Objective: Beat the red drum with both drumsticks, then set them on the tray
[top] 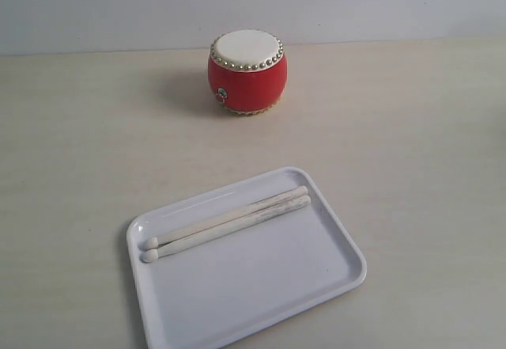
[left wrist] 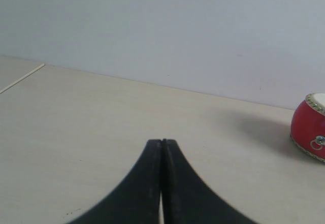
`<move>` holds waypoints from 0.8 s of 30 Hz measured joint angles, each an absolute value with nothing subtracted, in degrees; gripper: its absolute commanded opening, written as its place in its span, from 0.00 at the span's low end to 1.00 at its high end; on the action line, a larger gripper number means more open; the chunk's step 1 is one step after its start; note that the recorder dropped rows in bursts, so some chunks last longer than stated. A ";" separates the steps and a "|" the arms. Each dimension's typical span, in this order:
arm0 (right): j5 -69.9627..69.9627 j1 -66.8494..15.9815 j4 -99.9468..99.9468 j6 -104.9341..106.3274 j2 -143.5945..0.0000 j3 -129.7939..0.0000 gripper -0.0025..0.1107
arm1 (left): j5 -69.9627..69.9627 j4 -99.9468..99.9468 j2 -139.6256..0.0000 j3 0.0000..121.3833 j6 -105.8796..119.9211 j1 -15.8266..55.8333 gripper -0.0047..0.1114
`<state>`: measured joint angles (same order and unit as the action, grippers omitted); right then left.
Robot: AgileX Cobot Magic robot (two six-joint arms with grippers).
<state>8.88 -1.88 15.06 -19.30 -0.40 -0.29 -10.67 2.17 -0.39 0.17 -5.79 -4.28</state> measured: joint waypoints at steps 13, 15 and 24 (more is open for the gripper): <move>8.88 -1.88 6.03 -11.27 -0.40 -0.29 0.02 | -10.67 2.17 -0.39 0.17 -5.79 -4.28 0.04; 8.88 -1.88 5.87 -11.27 -0.40 -0.29 0.02 | -10.67 2.17 -0.39 0.17 -5.79 -4.28 0.04; 8.88 -1.88 5.87 -11.13 -0.40 -0.29 0.02 | -10.67 2.17 -0.39 0.17 -5.79 -4.28 0.04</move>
